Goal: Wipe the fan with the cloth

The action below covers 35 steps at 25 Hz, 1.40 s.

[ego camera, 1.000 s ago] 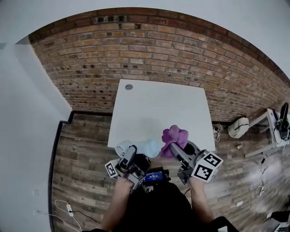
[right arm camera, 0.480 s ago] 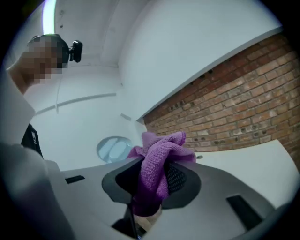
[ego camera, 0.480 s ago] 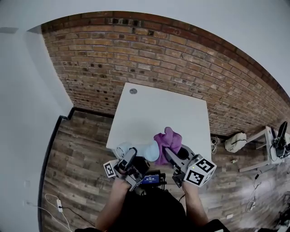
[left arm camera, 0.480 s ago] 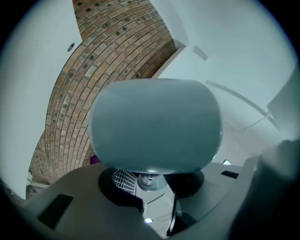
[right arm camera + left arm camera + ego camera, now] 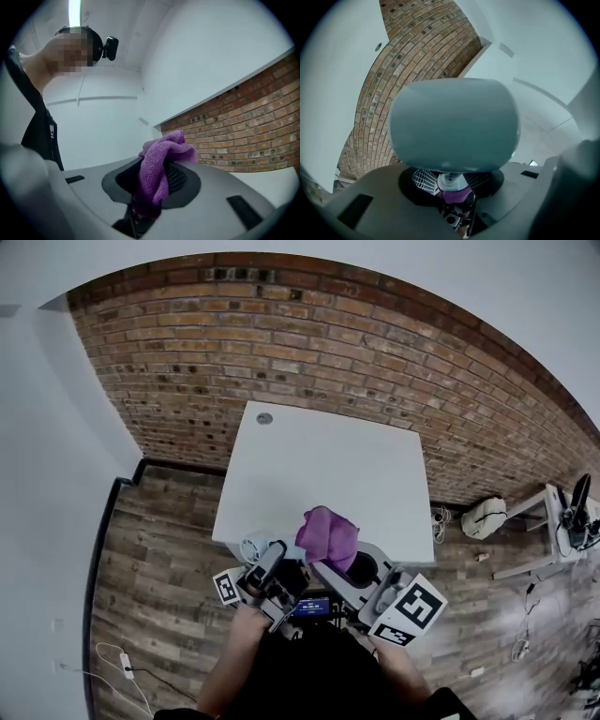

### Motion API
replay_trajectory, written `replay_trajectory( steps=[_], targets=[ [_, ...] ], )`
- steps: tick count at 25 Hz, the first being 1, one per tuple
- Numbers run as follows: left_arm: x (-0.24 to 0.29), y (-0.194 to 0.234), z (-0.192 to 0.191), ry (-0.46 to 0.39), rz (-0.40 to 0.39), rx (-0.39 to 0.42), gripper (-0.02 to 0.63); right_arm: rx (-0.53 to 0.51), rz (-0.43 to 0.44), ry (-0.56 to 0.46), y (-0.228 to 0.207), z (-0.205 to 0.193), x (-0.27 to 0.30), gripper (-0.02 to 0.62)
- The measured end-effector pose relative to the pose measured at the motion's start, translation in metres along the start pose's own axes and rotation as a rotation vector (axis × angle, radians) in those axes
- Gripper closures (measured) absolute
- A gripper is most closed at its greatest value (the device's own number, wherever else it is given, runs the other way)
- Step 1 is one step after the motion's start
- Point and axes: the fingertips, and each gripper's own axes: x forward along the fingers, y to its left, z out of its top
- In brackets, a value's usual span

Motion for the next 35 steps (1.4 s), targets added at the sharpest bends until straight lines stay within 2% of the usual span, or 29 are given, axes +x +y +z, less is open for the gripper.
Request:
replay_trajectory(
  steps=[6,10,12,14,16,18,21,24,30,33,35],
  targets=[
    [-0.005,-0.002,0.008,-0.047,0.001,0.022,0.453,0.011,0.0,0.045,-0.005,-0.02,-0.005,0.502],
    [-0.009,-0.008,0.014,-0.036,0.009,0.064,0.453,0.068,-0.15,0.121,-0.043,-0.048,-0.025,0.502],
    [-0.009,-0.01,0.013,-0.026,0.013,0.075,0.453,0.105,-0.186,0.092,-0.052,-0.043,-0.035,0.502],
    [-0.009,-0.01,0.012,-0.016,0.026,0.081,0.453,0.108,-0.133,0.02,-0.039,-0.021,-0.035,0.502],
    [-0.01,-0.008,0.01,-0.007,0.041,0.079,0.453,0.091,-0.025,-0.037,-0.012,-0.001,-0.025,0.502],
    [-0.009,-0.006,0.006,-0.001,0.047,0.074,0.453,0.085,0.058,-0.038,0.007,0.002,-0.011,0.502],
    [-0.006,-0.007,0.003,0.004,0.042,0.067,0.453,0.156,0.078,-0.041,0.003,-0.008,-0.005,0.502],
    [-0.005,-0.015,0.005,0.025,0.039,0.093,0.453,0.224,0.023,-0.039,-0.021,-0.023,-0.013,0.502],
    [-0.001,-0.032,0.006,0.074,0.019,0.121,0.453,0.373,-0.222,0.093,-0.083,-0.089,-0.039,0.502],
    [0.0,-0.033,0.009,0.095,0.042,0.147,0.453,0.468,-0.201,0.018,-0.083,-0.083,-0.044,0.502],
    [-0.003,-0.034,0.014,0.081,0.057,0.145,0.453,0.472,-0.148,-0.045,-0.071,-0.061,-0.039,0.502]
  ],
)
